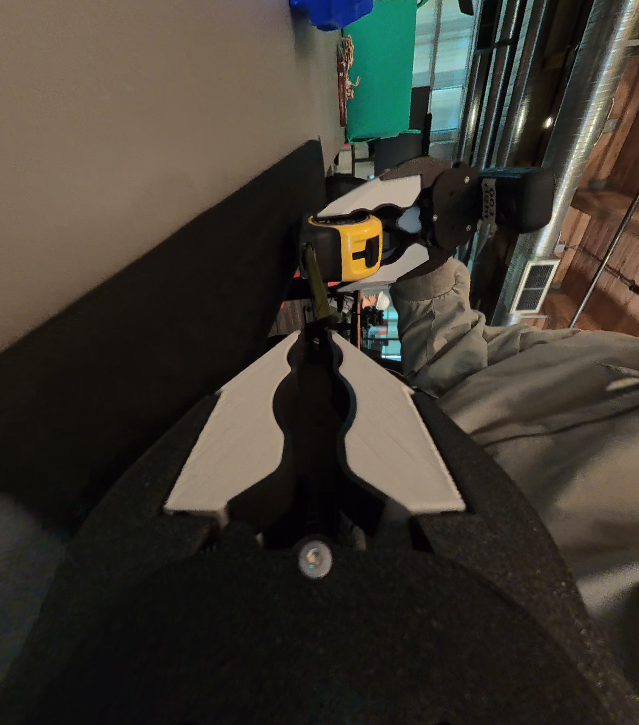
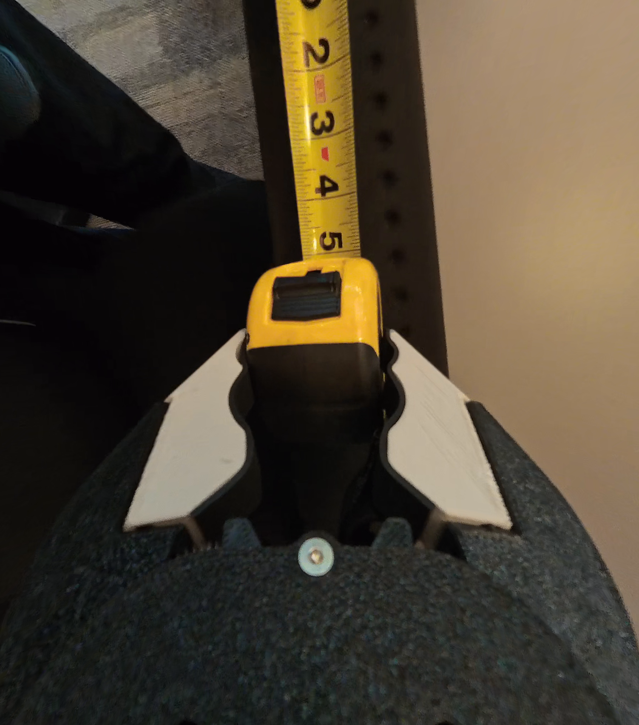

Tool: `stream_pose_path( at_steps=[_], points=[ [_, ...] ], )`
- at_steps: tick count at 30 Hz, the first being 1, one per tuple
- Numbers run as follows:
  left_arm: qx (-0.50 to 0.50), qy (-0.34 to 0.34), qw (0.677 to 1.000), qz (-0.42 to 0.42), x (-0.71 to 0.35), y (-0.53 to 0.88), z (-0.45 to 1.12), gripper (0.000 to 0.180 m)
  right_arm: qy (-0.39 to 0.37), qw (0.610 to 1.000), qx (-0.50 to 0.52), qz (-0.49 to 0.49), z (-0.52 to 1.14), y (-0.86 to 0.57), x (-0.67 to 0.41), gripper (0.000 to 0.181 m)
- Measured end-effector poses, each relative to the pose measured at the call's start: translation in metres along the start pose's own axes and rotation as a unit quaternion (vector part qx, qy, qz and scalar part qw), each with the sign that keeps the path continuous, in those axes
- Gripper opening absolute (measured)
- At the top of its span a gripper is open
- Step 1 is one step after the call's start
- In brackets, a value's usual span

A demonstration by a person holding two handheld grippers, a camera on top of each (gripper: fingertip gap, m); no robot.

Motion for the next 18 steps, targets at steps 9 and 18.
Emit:
stream_pose_path(
  at_steps=[9, 18],
  points=[
    [-0.069, -0.051, 0.996, -0.023, 0.023, 0.028, -0.110, 0.008, 0.112, 0.992, -0.046, 0.024, 0.033, -0.004, -0.051, 0.065],
    [-0.203, -0.042, 0.978, 0.019, 0.025, 0.023, -0.082, 0.004, 0.157, 0.987, -0.043, 0.006, 0.042, -0.002, -0.071, 0.065]
  ],
)
Point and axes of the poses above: each gripper's, where its closed fingertips meet, z out along the fingers, x out of its underside, y = z × x across the jaws, the point moved 8 cm from there along -z, back along the fingers, and after that the axes turned 10 degrees about x, right-handed, at the moved point
